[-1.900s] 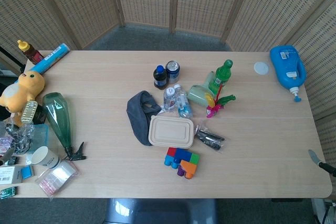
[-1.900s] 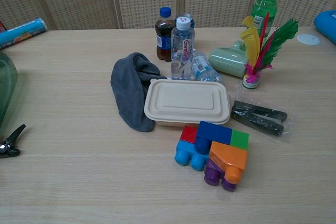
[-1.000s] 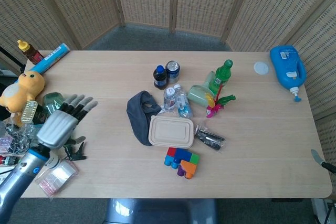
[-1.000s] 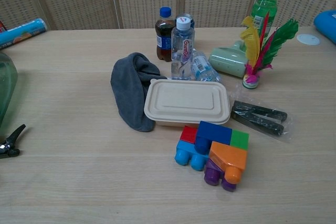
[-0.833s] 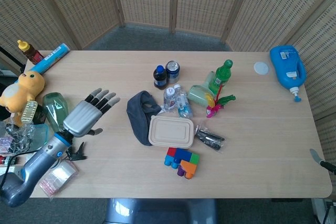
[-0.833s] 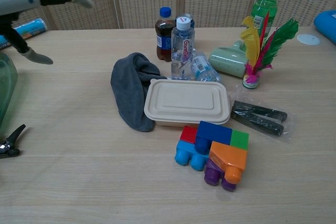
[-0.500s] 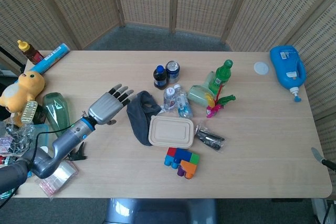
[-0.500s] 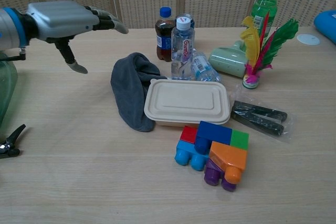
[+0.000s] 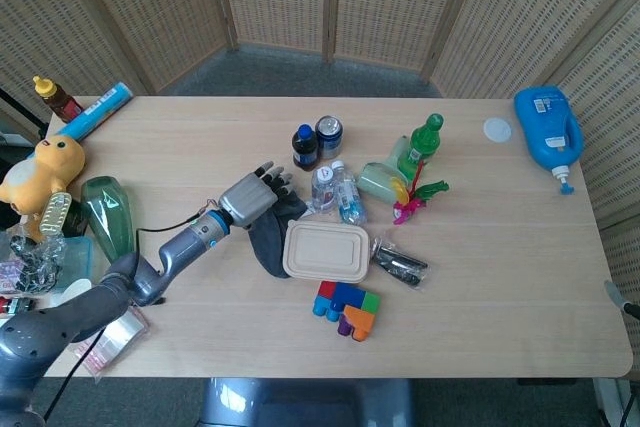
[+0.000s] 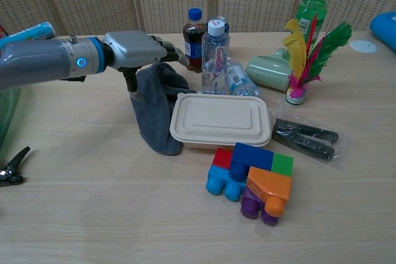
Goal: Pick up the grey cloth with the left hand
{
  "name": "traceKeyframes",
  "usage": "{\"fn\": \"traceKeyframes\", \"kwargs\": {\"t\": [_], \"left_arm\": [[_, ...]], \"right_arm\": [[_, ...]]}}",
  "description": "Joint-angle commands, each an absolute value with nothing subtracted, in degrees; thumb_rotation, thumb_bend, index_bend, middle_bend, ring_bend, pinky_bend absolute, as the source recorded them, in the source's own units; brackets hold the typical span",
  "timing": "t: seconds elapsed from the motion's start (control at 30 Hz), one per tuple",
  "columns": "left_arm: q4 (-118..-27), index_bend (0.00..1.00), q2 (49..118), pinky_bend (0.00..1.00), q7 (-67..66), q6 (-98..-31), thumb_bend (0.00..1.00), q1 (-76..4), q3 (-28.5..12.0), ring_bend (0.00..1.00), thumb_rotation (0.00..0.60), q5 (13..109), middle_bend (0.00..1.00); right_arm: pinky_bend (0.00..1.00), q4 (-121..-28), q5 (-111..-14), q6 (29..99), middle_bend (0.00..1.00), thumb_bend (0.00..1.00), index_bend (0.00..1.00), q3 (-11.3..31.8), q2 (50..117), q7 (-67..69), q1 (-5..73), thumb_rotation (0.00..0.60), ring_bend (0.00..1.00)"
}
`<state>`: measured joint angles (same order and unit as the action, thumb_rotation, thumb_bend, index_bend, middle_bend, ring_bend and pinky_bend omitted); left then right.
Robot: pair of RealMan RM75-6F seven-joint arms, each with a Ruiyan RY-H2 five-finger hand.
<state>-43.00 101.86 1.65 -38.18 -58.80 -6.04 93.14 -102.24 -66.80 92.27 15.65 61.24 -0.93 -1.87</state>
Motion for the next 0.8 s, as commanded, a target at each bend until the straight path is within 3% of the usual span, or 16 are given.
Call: {"fn": "traceKeyframes", "kwargs": {"t": [0.03,0.5,0.57,0.63,0.8], "left_arm": [[-38.94,0.00,105.50,0.00,3.25,-37.28,0.00,-60.43,-5.19,0.00,0.600,92.31,0.00],[-32.21,0.00,110.40,0.01,2.48,-35.09,0.00,-60.73,-3.46,0.00,0.600,89.43,0.00],[-31.45,0.06,110.79,0.13,1.27,-35.86,0.00,-60.76,-3.24,0.00,0.600,89.49,0.00],[-30.85,0.22,111.34,0.36,0.69,-37.21,0.00,-60.41,-3.02,0.05,0.600,89.53,0.05],[-28.95,0.63,113.25,0.69,-0.93,-39.33,0.00,-59.70,-2.35,0.43,0.600,89.65,0.48]], "right_arm": [[0.00,-102.02,-66.39,91.90,0.00,0.00,0.00,15.86,61.00,-0.36,-1.92,0.531,0.00],[0.00,-101.78,-66.00,90.90,0.00,0.00,0.00,15.89,60.64,0.74,-1.87,0.527,0.00],[0.00,-101.81,-66.04,90.84,0.00,0.00,0.00,15.88,60.63,0.85,-1.86,0.526,0.00],[0.00,-101.86,-66.13,90.93,0.00,0.00,0.00,15.90,60.59,0.94,-1.88,0.529,0.00],[0.00,-102.18,-66.54,91.18,0.00,0.00,0.00,15.82,60.50,0.99,-1.94,0.530,0.00]]}}
